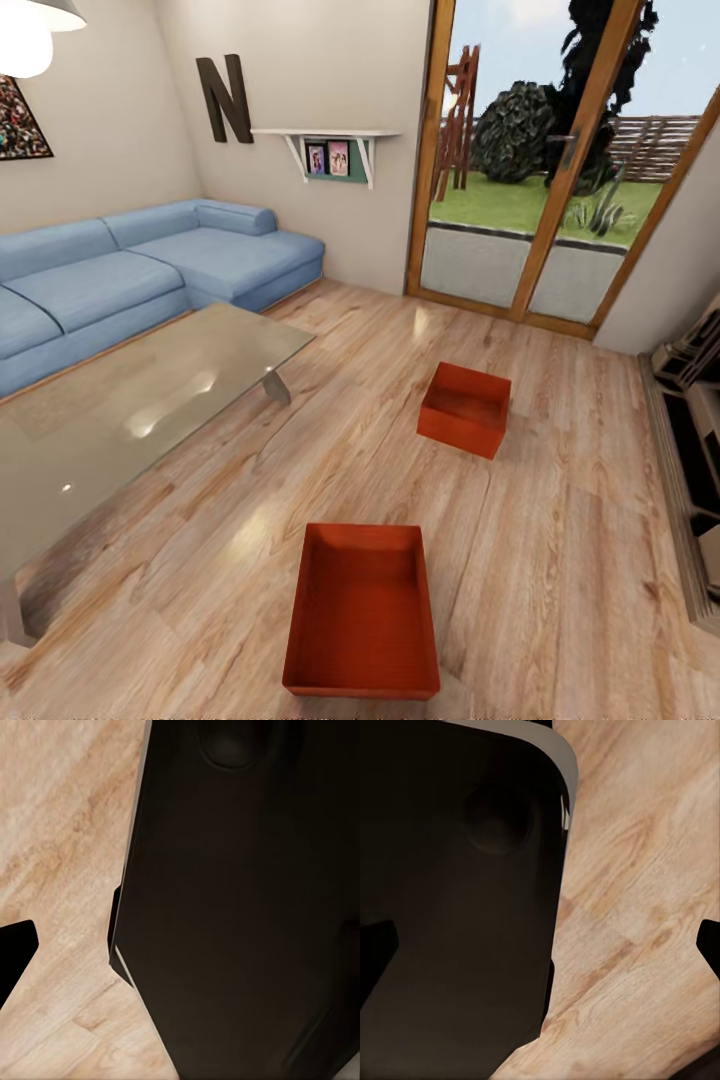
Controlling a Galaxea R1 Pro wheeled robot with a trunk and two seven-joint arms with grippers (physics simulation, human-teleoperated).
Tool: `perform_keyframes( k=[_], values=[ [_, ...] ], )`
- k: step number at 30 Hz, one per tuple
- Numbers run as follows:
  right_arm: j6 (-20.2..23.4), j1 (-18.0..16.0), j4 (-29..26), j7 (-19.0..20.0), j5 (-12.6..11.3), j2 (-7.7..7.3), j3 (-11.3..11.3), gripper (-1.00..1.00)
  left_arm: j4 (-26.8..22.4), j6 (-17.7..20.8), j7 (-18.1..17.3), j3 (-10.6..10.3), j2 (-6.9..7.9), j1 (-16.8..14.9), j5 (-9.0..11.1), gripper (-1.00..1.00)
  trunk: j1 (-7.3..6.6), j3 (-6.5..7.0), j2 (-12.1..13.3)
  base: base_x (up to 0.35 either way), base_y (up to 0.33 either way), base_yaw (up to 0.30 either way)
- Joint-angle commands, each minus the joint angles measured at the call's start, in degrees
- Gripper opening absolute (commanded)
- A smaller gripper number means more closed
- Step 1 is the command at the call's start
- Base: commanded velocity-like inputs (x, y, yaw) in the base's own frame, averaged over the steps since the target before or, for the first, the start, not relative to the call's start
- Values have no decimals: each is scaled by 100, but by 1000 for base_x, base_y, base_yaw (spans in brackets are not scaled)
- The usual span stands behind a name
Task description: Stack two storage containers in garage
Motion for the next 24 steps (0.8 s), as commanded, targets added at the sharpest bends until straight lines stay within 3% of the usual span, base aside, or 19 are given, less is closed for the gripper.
perform_keyframes(
  k=[1, 24],
  values=[
    [-26, -6, 15, -17, 41, 0, 18, 100, 2, -15, 4, -7, 0, -2, 26, 100, 0, -13, -2, 0, 0, 0],
    [-26, -6, 15, -17, 48, 0, 18, 100, 2, -15, 4, -7, 0, -2, 26, 100, 0, -222, -2, 0, 0, 0]
  ],
)
